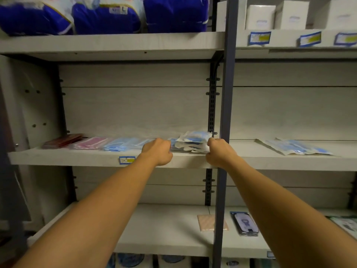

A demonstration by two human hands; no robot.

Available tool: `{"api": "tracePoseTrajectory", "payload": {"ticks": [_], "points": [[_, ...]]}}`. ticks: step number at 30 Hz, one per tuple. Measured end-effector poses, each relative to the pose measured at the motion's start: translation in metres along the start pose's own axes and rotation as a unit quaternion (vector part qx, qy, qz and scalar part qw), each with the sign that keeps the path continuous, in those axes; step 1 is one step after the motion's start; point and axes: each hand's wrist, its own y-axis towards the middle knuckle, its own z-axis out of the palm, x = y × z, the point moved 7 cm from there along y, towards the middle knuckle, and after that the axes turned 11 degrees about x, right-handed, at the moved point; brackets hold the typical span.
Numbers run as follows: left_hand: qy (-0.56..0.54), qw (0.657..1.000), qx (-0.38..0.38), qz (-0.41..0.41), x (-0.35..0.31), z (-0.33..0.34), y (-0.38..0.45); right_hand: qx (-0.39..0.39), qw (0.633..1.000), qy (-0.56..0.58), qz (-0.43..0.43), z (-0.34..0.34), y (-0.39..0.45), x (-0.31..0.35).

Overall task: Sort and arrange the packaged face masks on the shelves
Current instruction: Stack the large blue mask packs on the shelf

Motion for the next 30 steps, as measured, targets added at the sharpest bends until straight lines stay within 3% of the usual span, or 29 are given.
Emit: {"api": "tracePoseTrajectory", "payload": {"ticks": [16, 24, 30], "points": [[-0.031, 0.996, 0.018, 0.081, -0.080, 0.016, -0.033, 0.012, 0.998, -0.020, 0.060, 0.004, -0.084, -0.061], [-0.139, 0.979, 0.051, 0.143, -0.160, 0.010, -0.011, 0.011, 0.995, -0.032, 0.091, -0.014, -0.092, -0.135], [-0.125, 0.977, 0.045, 0.164, -0.234, 0.005, 0.021, 0.018, 0.992, -0.046, 0.112, -0.027, -0.084, -0.206]]}}
